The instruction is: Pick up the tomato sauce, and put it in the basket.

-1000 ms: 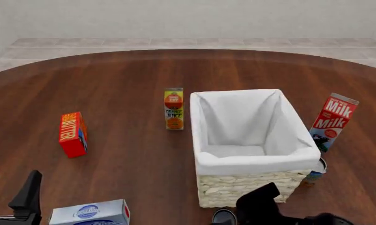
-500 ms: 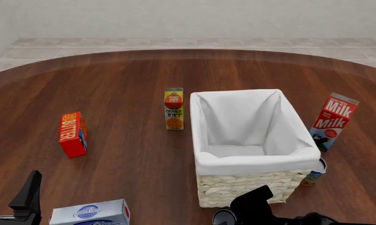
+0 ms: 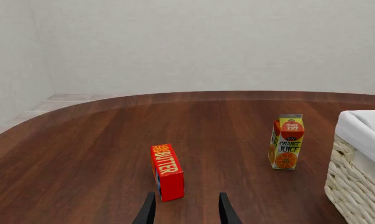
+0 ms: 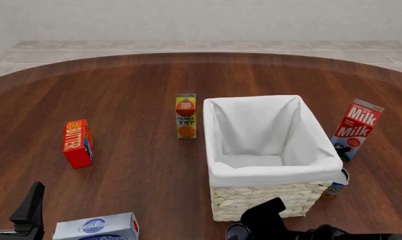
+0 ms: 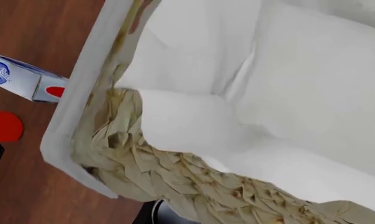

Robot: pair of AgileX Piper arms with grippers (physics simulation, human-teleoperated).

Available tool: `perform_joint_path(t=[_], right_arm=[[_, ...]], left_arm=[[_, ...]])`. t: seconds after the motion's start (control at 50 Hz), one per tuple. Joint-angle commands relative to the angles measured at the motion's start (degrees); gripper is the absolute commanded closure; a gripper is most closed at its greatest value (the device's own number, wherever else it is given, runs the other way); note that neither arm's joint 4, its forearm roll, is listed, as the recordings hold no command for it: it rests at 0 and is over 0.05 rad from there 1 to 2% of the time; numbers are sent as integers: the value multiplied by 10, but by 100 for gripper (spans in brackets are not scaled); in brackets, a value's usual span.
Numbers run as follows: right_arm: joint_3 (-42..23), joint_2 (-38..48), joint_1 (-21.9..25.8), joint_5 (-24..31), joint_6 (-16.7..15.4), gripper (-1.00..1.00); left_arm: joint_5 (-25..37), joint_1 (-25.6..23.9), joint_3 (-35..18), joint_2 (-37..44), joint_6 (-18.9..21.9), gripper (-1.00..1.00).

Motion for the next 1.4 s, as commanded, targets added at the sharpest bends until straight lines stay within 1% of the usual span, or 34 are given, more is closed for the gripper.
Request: perform_joint_path(t=[0.02, 0.04, 0.06, 0.38, 0.7, 0.96, 1.04, 1.3, 1.4], right_arm=[[-2, 3, -3, -8, -2, -100], [-2, 2, -4, -8, -3, -100], [-2, 0, -5, -7, -4, 100], [3, -13, -1, -2, 1, 100], [16, -90, 1, 49, 1, 100], [34, -160, -5, 86, -8, 100], [35, -190, -10, 110, -13, 100], [26, -310, -29, 214, -35, 100], [17, -358, -34, 256, -34, 100]], left_arm=[[0, -1, 0, 0, 0, -100], [0, 0, 0, 0, -1, -100], [0, 0, 0, 0, 0, -100], [0, 0, 0, 0, 0, -100], [0, -1, 0, 0, -1, -100], [0, 0, 0, 0, -1, -100], [0, 0, 0, 0, 0, -100], [0, 0, 0, 0, 0, -100], [0, 0, 0, 0, 0, -100]])
